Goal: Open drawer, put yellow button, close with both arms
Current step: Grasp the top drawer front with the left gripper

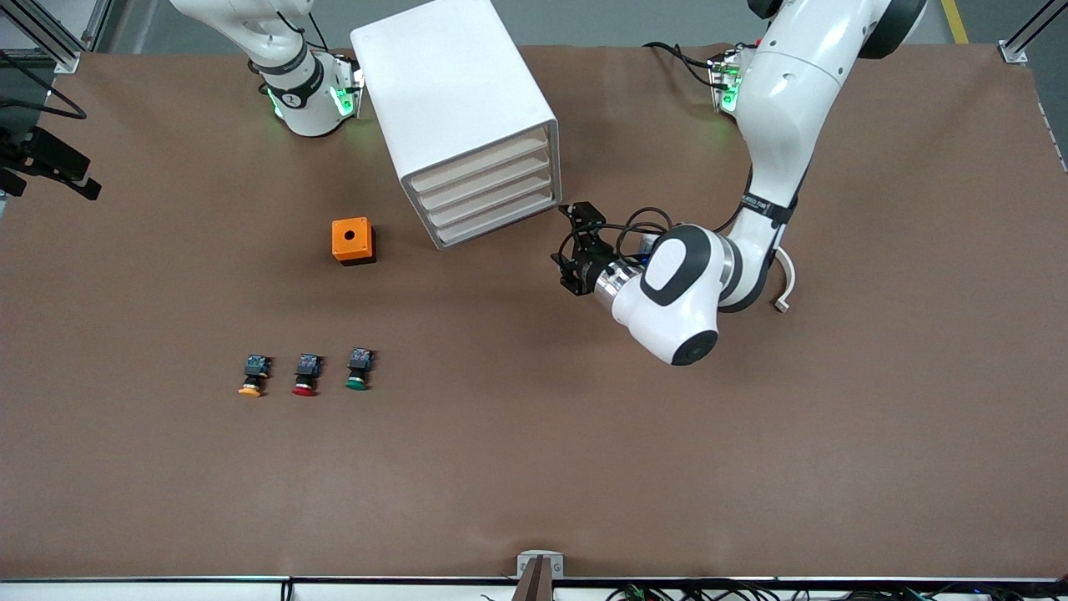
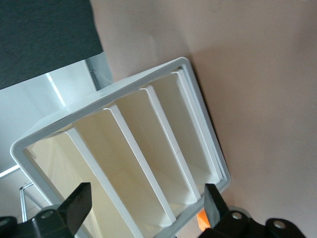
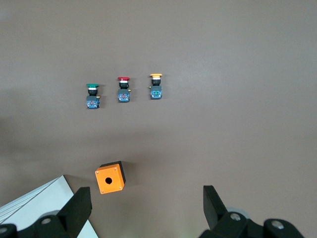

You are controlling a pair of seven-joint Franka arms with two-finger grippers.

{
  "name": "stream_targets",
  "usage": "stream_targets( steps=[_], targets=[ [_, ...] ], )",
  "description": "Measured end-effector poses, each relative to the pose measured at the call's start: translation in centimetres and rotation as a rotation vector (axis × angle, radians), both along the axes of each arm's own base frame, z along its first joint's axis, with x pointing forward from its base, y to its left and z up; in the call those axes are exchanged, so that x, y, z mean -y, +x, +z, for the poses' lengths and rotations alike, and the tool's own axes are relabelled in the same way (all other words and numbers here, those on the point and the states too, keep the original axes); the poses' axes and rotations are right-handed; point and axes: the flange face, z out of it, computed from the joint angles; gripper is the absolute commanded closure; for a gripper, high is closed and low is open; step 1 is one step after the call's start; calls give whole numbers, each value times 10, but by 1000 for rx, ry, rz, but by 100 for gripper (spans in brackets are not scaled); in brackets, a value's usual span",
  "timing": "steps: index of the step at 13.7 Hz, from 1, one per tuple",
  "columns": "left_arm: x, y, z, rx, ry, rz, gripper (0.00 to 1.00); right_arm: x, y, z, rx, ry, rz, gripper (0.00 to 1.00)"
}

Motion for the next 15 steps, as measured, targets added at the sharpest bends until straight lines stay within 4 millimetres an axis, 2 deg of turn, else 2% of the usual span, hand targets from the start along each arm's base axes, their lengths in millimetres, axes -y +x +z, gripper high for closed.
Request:
stream_targets(
  steps=[3,8,10,15],
  targets=[
    [17,-13,-6,-121,4,35,3,0,0,0,-1,0,0,0],
    [42,-35,-11,-242,52,46,26,1,0,-1,0,-1,-2,0],
    [52,-43,-13,-268,44,41,32,1,0,-1,2,-1,-2,0],
    [82,-75,-22,-352,56,8,35,2,1,0,6,-3,-3,0]
  ],
)
